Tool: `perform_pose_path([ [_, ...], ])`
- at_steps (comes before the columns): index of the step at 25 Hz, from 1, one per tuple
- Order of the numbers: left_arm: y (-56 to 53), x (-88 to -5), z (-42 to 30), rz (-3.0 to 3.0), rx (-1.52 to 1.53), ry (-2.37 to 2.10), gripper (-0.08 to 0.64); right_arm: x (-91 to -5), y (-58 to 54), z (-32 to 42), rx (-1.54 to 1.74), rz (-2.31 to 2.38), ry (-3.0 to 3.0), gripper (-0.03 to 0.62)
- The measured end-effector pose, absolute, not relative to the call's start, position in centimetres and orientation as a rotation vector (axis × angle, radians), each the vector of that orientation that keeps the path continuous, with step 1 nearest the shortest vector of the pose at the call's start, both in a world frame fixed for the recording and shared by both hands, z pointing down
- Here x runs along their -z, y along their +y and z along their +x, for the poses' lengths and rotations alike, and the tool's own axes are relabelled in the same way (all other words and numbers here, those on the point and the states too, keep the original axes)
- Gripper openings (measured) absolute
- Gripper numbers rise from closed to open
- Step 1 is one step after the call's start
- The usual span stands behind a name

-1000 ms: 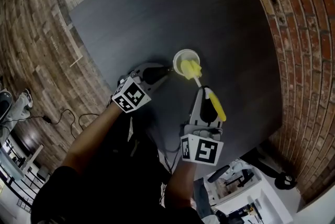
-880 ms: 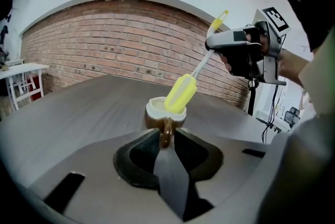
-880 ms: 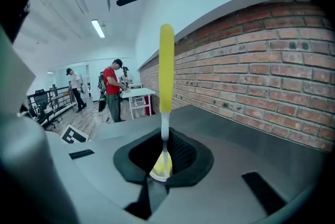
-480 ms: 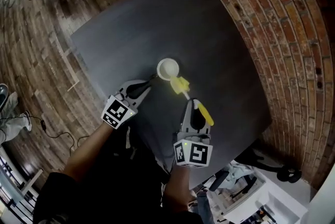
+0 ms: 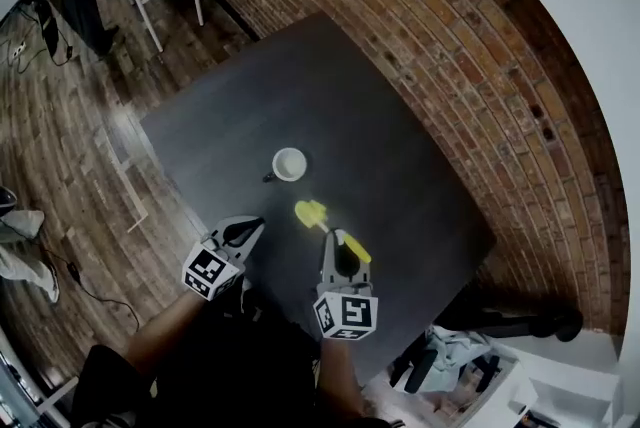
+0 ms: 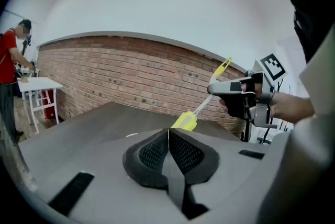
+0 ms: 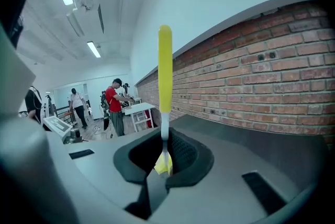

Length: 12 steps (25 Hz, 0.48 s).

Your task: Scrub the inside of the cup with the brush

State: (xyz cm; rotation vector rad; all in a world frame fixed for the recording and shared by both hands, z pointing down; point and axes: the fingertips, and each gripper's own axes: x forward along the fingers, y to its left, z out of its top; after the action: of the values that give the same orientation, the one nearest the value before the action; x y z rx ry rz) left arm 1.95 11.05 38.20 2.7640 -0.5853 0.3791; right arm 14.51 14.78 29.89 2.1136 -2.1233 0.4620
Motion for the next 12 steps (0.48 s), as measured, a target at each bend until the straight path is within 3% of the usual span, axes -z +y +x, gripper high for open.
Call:
perform_pose_path([
  [12, 17.3, -31.3, -0.3, 2.805, -0.311, -0.757, 0.035, -28.3, 21.3, 12.1, -0.534, 2.105, -2.211, 0.046],
])
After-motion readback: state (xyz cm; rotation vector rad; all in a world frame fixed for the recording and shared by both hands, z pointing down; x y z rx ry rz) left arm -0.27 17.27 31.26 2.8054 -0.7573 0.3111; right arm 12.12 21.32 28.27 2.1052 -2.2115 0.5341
